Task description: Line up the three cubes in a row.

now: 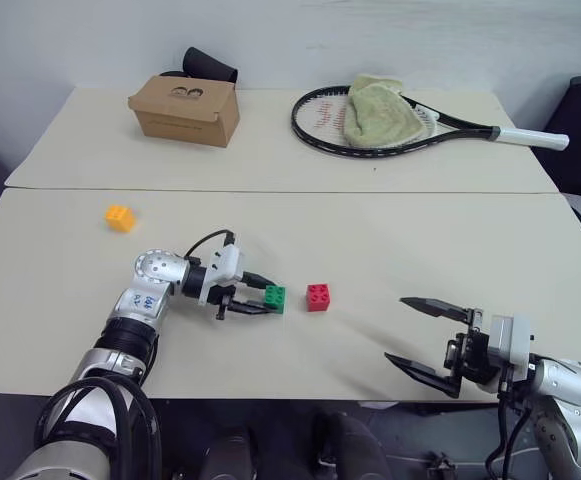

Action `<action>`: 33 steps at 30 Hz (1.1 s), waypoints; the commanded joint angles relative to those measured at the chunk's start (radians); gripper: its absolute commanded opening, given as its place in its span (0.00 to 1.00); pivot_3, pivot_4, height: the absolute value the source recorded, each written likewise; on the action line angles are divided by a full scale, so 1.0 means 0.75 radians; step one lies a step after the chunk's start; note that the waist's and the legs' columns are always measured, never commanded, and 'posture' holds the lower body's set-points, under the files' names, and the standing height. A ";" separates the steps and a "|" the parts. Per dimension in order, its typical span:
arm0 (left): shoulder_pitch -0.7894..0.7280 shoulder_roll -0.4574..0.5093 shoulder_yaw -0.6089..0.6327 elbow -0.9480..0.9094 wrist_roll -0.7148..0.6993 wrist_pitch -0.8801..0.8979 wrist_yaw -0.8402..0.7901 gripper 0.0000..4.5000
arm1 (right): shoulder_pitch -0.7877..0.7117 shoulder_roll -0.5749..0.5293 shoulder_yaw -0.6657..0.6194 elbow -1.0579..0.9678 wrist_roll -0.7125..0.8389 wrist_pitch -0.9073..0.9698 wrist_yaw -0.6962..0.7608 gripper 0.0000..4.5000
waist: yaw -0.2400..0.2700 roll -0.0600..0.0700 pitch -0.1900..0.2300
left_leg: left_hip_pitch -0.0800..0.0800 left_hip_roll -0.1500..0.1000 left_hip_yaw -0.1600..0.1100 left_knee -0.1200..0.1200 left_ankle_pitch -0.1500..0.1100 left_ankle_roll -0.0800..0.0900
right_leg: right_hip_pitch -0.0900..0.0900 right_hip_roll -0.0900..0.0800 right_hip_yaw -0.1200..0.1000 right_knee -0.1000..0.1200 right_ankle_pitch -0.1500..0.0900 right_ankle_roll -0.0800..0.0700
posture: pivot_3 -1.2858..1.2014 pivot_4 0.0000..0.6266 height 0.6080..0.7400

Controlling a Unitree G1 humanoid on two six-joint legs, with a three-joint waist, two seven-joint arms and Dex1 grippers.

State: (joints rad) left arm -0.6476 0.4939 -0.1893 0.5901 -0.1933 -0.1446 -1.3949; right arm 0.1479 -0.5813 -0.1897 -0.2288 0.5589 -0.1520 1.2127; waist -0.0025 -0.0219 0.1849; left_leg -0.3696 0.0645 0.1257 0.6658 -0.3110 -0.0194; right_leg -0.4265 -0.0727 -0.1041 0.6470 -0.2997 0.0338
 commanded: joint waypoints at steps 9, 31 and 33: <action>0.256 0.255 0.233 -0.240 -0.075 0.009 0.077 0.88 | -0.100 0.008 0.036 0.071 0.023 -0.022 0.042 1.00 | -0.007 0.000 0.000 | 0.001 0.003 0.000 -0.001 0.000 0.000 | 0.000 -0.006 0.001 0.000 0.000 0.000 | 0.52 0.24 1.00; 1.291 -0.206 1.393 -1.079 -0.495 0.371 1.355 1.00 | -0.328 0.172 0.148 0.079 0.044 -0.006 -0.045 1.00 | 0.017 -0.007 -0.004 | 0.000 0.004 -0.007 -0.002 -0.007 0.008 | 0.003 -0.013 -0.001 -0.003 0.000 -0.001 | 0.52 0.24 1.00; 1.200 -0.142 1.336 -1.090 -0.501 0.456 1.387 1.00 | -0.339 0.174 0.152 0.084 0.039 -0.009 -0.042 1.00 | 0.030 -0.007 -0.004 | 0.001 0.004 -0.008 -0.002 -0.007 0.008 | 0.003 -0.012 -0.001 -0.003 0.000 -0.001 | 0.52 0.24 1.00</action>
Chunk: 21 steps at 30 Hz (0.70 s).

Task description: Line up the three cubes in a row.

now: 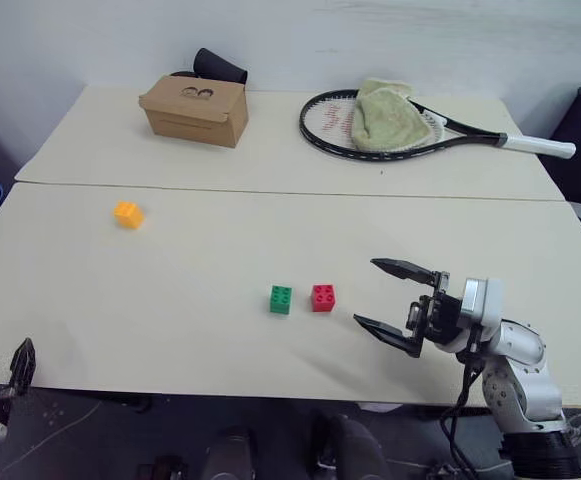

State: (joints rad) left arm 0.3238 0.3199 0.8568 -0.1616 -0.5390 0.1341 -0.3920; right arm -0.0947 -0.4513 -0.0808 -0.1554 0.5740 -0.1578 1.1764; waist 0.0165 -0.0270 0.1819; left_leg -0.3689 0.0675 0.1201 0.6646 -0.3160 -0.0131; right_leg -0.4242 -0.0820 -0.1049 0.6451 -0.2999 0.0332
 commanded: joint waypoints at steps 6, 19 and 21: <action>-0.569 0.369 -0.294 0.240 -0.004 0.336 0.026 1.00 | -0.057 0.010 0.020 0.007 -0.007 -0.005 -0.019 1.00 | 0.005 -0.001 0.000 | 0.001 0.000 0.001 0.000 0.001 -0.001 | 0.000 0.002 0.000 0.002 0.000 0.000 | 0.52 0.24 1.00; -1.597 0.593 -0.767 1.722 0.485 -0.142 -0.158 1.00 | 0.004 0.009 -0.005 0.076 -0.048 -0.116 -0.010 1.00 | -0.032 -0.002 0.000 | -0.001 -0.003 0.014 -0.001 0.005 -0.008 | -0.006 0.007 -0.006 0.004 0.001 0.001 | 0.52 0.24 1.00; -1.644 0.586 -0.781 1.797 0.508 -0.164 -0.141 1.00 | 0.035 0.010 -0.015 0.104 -0.050 -0.160 0.004 1.00 | -0.030 -0.002 0.000 | -0.001 -0.003 0.017 0.000 0.005 -0.008 | -0.006 0.007 -0.006 0.004 0.001 0.002 | 0.52 0.24 1.00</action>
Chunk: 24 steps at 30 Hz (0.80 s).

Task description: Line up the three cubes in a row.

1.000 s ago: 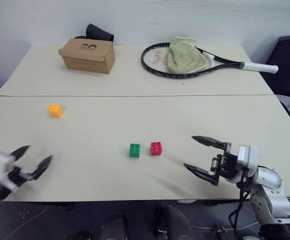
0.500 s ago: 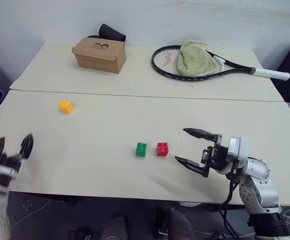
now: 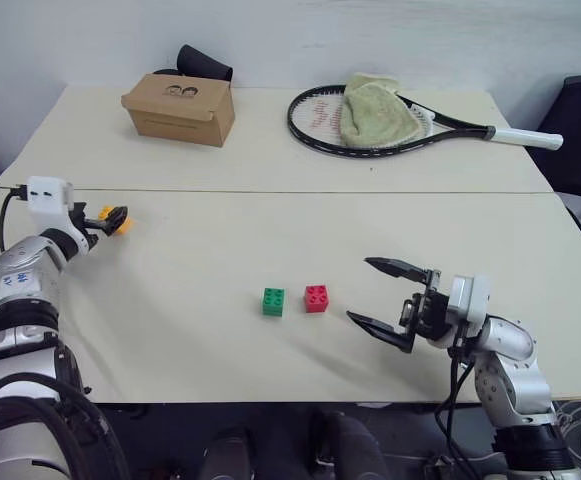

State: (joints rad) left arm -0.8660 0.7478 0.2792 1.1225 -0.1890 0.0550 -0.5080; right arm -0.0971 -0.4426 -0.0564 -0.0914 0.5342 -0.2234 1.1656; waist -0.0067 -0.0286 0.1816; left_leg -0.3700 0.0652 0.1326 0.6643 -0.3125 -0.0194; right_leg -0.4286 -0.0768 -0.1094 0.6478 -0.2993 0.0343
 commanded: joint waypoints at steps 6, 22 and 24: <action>-0.085 0.013 -0.013 0.155 0.058 -0.093 -0.026 0.82 | 0.087 0.013 -0.060 0.084 -0.004 -0.176 0.029 1.00 | 0.003 0.000 0.000 | 0.002 0.000 0.010 0.002 0.000 0.000 | 0.000 -0.001 0.003 -0.001 0.000 0.000 | 0.52 0.24 1.00; 0.119 0.101 -0.001 -0.157 -0.100 -0.279 -0.817 0.33 | 0.151 -0.086 -0.107 0.109 0.043 -0.217 0.130 1.00 | -0.002 0.000 0.000 | 0.002 0.001 0.015 0.002 0.000 -0.001 | -0.003 0.003 0.005 0.007 0.000 0.000 | 0.52 0.24 1.00; 0.251 0.141 -0.086 -0.430 -0.144 -0.246 -1.115 0.33 | 0.149 -0.143 -0.126 0.097 0.072 -0.181 0.162 1.00 | -0.002 0.000 0.001 | 0.002 0.001 0.015 0.002 0.000 -0.001 | -0.004 0.005 0.007 0.007 0.000 0.000 | 0.52 0.24 1.00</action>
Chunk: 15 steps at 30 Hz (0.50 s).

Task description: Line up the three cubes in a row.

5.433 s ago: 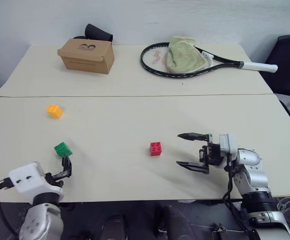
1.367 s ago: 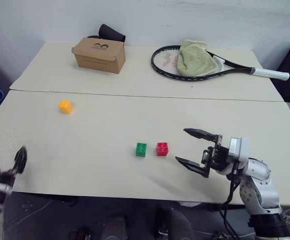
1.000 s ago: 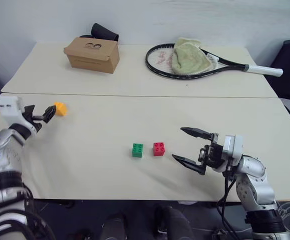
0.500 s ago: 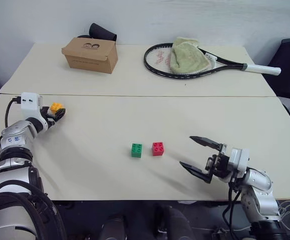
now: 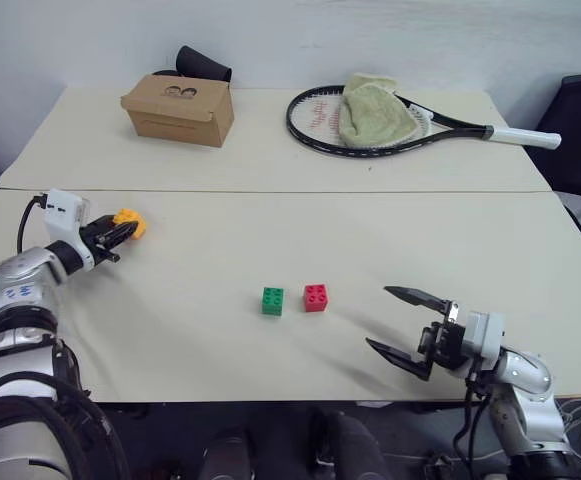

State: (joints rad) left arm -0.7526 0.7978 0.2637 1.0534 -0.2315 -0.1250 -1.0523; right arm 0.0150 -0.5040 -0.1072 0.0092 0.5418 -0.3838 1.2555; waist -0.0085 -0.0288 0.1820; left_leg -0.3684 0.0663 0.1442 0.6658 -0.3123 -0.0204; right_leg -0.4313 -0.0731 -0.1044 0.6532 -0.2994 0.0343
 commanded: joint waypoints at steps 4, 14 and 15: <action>0.285 0.116 -0.228 -0.699 -0.072 -0.054 -0.661 0.33 | -0.004 -0.138 -0.064 -0.067 0.100 0.102 0.102 1.00 | 0.006 0.001 0.000 | 0.003 0.000 0.001 0.001 0.000 0.000 | 0.001 0.000 0.003 -0.003 0.000 -0.001 | 0.52 0.24 1.00; 0.218 -0.082 -0.456 -0.724 -0.017 -0.155 -0.655 0.33 | -0.046 -0.161 -0.024 -0.208 0.098 0.267 0.071 1.00 | 0.009 0.002 0.001 | 0.004 0.000 -0.001 0.002 0.000 0.002 | 0.002 -0.006 0.006 -0.001 0.000 0.000 | 0.52 0.24 1.00; 0.205 -0.091 -0.471 -0.701 0.006 -0.164 -0.634 0.33 | -0.042 -0.161 -0.025 -0.224 0.096 0.280 0.061 1.00 | 0.007 0.002 0.001 | 0.004 0.000 -0.001 0.002 0.000 0.001 | 0.002 -0.005 0.005 -0.001 0.000 0.000 | 0.52 0.24 1.00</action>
State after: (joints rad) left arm -0.5867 0.7231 -0.0859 0.5065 -0.2463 -0.2272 -1.5006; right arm -0.0218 -0.6193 -0.1185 -0.1154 0.5961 -0.1886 1.3138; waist -0.0029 -0.0270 0.1826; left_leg -0.3654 0.0662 0.1437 0.6671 -0.3124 -0.0194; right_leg -0.4302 -0.0764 -0.1013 0.6524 -0.2997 0.0340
